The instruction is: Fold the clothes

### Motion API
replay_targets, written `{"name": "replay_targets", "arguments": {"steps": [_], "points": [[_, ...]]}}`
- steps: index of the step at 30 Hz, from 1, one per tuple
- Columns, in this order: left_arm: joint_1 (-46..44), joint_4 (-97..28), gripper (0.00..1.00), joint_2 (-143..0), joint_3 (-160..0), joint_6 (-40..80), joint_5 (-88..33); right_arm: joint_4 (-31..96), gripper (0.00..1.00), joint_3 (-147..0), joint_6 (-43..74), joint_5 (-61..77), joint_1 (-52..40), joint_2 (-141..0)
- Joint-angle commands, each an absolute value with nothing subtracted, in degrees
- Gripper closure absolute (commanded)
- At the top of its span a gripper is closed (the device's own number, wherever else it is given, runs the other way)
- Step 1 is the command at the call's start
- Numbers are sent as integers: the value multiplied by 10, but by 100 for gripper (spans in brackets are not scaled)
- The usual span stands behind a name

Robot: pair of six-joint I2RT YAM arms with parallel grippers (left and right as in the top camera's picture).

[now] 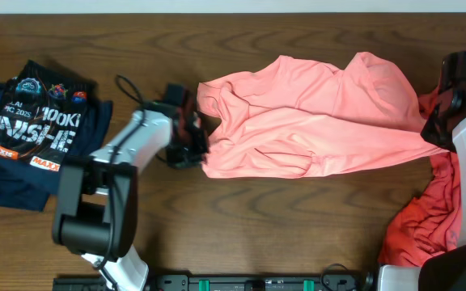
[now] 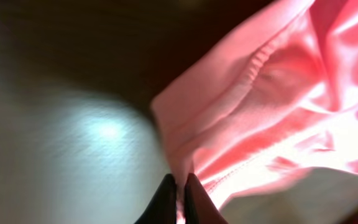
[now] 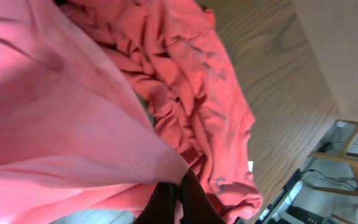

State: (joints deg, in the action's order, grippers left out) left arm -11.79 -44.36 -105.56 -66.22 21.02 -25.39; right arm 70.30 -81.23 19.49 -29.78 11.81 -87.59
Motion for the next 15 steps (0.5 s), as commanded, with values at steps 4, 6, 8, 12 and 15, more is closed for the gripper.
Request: {"name": "replay_targets", "arguments": {"steps": [4, 6, 8, 12, 15], "points": [[-34, -572, 94, -937, -827, 150, -255, 703, 99, -817, 178, -210, 126, -865], [-19, -599, 94, -900, -869, 150, -255, 703, 99, -825, 168, -166, 126, -856], [-11, -616, 94, -868, -898, 150, -255, 705, 99, -836, 162, -131, 126, -842], [1, -633, 94, -802, -943, 150, -255, 721, 99, -878, 156, -107, 126, -799], [21, -642, 94, -758, -978, 150, -255, 736, 99, -925, 148, -110, 130, -761]]}}
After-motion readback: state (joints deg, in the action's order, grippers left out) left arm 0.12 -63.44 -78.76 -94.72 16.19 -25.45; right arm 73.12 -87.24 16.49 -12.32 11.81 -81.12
